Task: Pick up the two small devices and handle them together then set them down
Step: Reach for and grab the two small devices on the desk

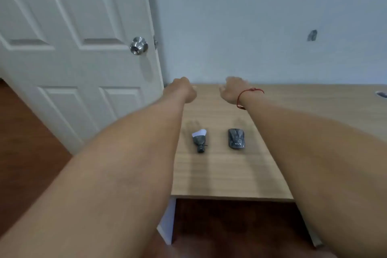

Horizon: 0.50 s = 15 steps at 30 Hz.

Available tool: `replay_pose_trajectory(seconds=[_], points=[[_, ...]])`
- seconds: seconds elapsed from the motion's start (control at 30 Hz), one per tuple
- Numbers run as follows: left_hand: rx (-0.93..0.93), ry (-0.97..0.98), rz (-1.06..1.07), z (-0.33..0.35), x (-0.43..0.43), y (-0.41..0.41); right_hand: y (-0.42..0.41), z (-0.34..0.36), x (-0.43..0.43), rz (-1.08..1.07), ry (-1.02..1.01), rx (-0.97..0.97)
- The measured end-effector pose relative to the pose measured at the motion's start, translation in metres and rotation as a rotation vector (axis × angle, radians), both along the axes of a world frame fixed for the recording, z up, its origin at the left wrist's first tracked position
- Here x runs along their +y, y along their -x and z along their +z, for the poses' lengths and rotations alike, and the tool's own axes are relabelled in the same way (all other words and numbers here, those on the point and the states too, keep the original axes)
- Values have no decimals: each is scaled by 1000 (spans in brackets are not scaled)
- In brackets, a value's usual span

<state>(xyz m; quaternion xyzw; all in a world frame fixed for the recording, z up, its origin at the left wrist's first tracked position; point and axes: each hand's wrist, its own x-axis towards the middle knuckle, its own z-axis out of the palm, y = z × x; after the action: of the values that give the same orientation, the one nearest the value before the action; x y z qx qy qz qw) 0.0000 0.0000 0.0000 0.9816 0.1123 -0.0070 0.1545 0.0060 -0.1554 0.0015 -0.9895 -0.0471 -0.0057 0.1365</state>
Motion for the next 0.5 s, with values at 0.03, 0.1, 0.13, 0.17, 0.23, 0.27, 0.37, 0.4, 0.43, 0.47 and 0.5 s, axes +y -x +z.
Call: replay_pose_trajectory(seconds=[0.03, 0.1, 0.13, 0.17, 0.23, 0.27, 0.37, 0.4, 0.43, 0.47, 0.5], points=[[33, -17, -9, -10, -1, 1, 1, -10, -1, -18, 20, 24], [51, -26, -18, -37, -1, -1, 0, -35, -1, -27, 33, 33], [61, -10, 5, -51, -1, 0, 2, -49, -1, -34, 32, 34], [83, -6, 24, -67, -3, 1, 1, -64, -1, -37, 38, 46], [145, -24, 41, -95, -5, 3, 2, -94, -4, -60, 57, 72], [165, -28, 42, -108, -5, 4, 4, -107, -6, -88, 74, 82], [183, -7, 16, -147, -8, 3, 4, -150, -14, -182, 88, 129], [174, -13, 14, -161, -10, 6, 6, -165, -16, -201, 71, 140], [162, -19, 22, -172, -11, 8, 9, -176, -17, -219, 46, 141], [146, -29, 28, -181, -13, 12, 12, -186, -18, -232, 22, 121], [116, -30, 27, -189, -14, 16, 16, -194, -19, -241, -4, 90]])
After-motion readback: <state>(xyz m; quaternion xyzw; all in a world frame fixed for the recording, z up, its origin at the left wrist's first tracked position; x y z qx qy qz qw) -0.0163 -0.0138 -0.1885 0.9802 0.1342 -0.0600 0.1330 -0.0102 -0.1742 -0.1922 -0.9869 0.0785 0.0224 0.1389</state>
